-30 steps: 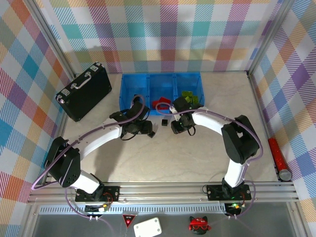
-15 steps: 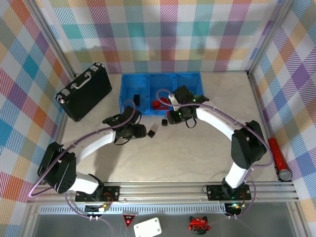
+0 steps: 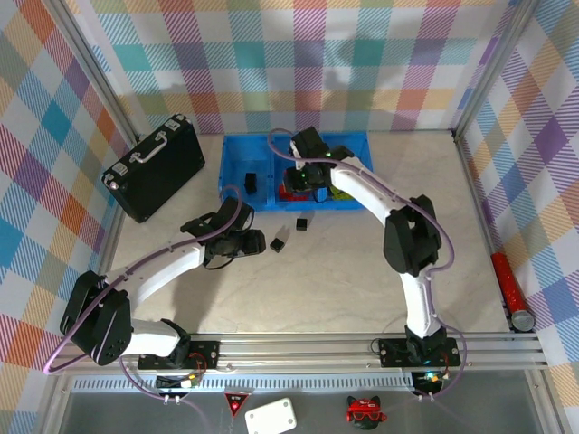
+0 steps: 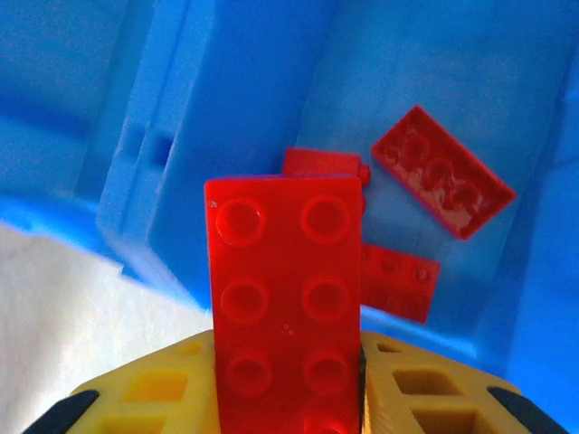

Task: Sort the legos into containers by color
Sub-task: Pick up the lego from the center of the table, then place the lego in the container.

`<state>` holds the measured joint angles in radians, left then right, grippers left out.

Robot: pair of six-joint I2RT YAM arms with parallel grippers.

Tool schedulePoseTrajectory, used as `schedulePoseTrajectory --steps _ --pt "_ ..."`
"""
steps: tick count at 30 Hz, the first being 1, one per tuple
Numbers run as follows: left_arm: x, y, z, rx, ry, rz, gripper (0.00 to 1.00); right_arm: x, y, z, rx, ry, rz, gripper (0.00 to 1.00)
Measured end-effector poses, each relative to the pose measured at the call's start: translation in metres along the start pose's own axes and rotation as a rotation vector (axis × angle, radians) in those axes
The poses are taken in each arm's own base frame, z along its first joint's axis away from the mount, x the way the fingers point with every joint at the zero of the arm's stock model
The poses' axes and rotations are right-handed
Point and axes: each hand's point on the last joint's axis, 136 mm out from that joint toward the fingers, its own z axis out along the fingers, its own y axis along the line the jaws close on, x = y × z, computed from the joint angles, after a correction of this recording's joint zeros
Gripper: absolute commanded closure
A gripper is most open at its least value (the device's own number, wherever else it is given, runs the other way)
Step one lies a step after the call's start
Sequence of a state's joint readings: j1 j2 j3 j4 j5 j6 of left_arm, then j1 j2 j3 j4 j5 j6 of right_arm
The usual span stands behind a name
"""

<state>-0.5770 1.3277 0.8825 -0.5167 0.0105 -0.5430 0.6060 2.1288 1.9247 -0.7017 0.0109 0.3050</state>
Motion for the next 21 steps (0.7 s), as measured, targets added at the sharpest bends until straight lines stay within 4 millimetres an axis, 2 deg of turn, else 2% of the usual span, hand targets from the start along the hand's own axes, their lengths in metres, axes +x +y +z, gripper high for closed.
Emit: schedulePoseTrajectory --steps 11,17,21 --pt "-0.002 -0.001 -0.011 0.019 -0.029 -0.004 0.49 -0.031 -0.010 0.058 0.037 -0.012 0.072 0.66" --pt "-0.003 0.001 -0.014 0.012 -0.037 -0.010 0.49 -0.031 -0.019 0.084 0.049 0.004 0.097 0.66" --pt "-0.001 0.006 -0.015 -0.005 -0.033 -0.010 0.49 -0.030 -0.026 0.094 0.057 0.012 0.108 0.65"
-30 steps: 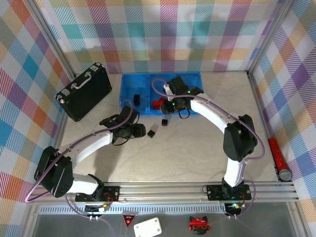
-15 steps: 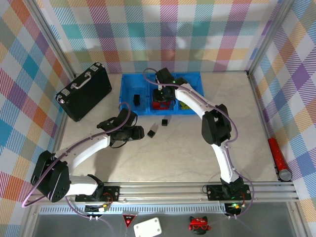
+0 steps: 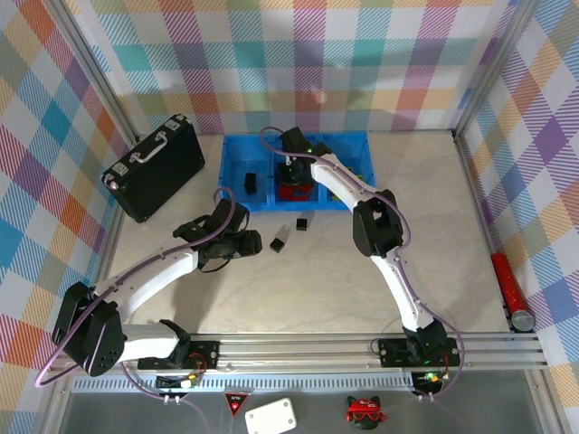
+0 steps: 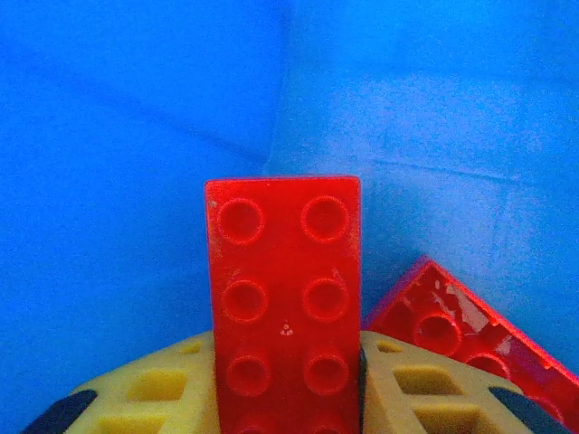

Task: Sort the legos into containers by color
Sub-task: Place the lego in the container, then pick up the lego from the center of the table.

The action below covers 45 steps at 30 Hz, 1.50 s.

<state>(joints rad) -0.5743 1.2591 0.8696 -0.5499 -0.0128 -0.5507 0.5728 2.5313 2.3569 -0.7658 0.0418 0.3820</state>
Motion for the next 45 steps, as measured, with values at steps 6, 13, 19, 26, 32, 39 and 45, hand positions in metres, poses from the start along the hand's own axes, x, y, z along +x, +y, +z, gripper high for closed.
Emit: schedulePoseTrajectory --steps 6,13,19,26,32,39,45 --pt "0.001 0.001 0.000 -0.006 0.001 0.000 0.48 -0.001 -0.003 0.001 0.002 0.000 0.004 0.52" --pt "0.001 0.001 0.000 -0.006 0.001 0.000 0.48 0.000 -0.006 -0.001 0.009 0.009 0.006 0.49" --pt "0.000 0.001 0.003 -0.019 0.019 0.005 0.48 -0.006 -0.001 -0.034 0.001 -0.006 -0.006 0.49" --pt "-0.007 -0.007 0.016 -0.033 0.051 0.029 0.48 -0.012 0.014 -0.129 -0.053 -0.086 -0.030 0.49" --pt "-0.016 -0.026 0.029 -0.030 0.077 0.074 0.47 0.018 0.010 -0.173 -0.068 -0.085 -0.037 0.49" --pt "-0.015 -0.047 0.049 -0.041 0.132 0.151 0.41 0.073 -0.018 -0.186 -0.016 -0.019 -0.031 0.49" --pt "-0.014 -0.056 0.066 -0.068 0.180 0.199 0.39 0.099 -0.035 -0.214 0.016 -0.046 -0.030 0.48"
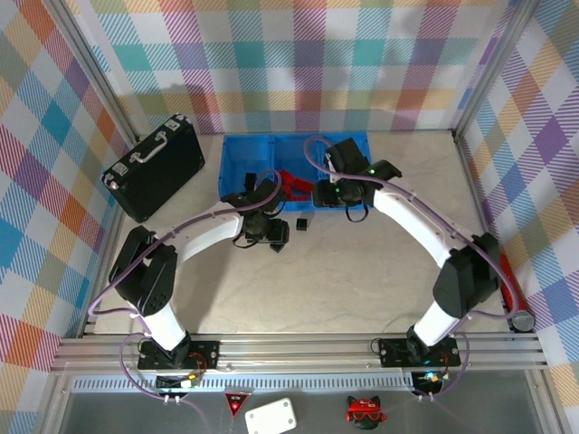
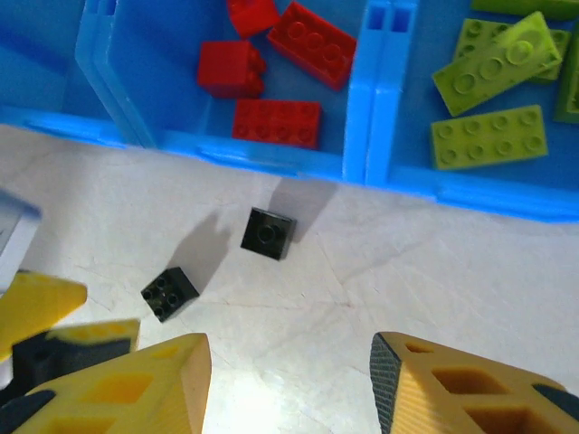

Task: Sort the legos into containers by color
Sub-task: Pick up the lego from the center of the table.

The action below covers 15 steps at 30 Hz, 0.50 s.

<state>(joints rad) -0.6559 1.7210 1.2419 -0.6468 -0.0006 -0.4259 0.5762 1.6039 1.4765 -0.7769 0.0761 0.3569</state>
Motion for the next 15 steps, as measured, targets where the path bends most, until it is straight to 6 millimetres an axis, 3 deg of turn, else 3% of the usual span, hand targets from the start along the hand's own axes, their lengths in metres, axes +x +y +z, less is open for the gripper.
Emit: schedulePoseTrajectory --steps 5,10,15 --pt "-0.003 -0.004 0.015 -0.015 0.030 0.066 0.39 0.014 -0.011 -0.018 0.019 -0.031 0.002 0.48" --pt "0.000 -0.003 0.032 -0.035 0.080 0.169 0.39 0.026 -0.020 -0.019 0.045 -0.021 0.003 0.48" --pt "0.004 0.000 0.037 -0.042 0.109 0.295 0.39 0.031 -0.024 -0.019 0.059 -0.018 0.006 0.48"
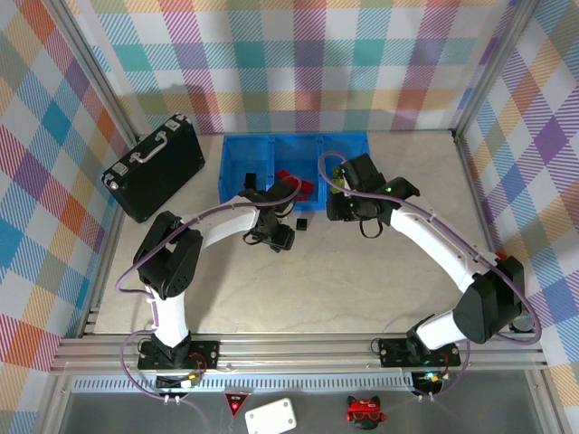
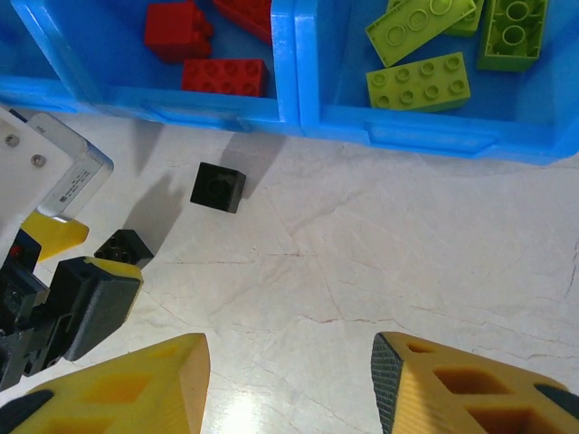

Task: Sort the legos into containers by color
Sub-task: Pick up the lego from the center of the table.

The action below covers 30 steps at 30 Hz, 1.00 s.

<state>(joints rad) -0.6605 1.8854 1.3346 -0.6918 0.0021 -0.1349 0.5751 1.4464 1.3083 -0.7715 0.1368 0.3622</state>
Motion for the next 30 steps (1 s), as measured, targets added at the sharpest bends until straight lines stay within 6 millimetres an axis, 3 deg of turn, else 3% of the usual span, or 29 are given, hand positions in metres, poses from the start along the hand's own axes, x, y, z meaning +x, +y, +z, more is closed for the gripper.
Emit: schedulePoseTrajectory --steps 14,30 --pt "0.001 0.001 0.019 -0.016 0.069 0.192 0.43 0.000 -0.001 -0.004 0.000 -0.009 0.008 0.48" --pt "0.000 0.003 0.023 -0.026 0.075 0.215 0.62 0.000 -0.001 -0.005 0.002 -0.011 0.013 0.47"
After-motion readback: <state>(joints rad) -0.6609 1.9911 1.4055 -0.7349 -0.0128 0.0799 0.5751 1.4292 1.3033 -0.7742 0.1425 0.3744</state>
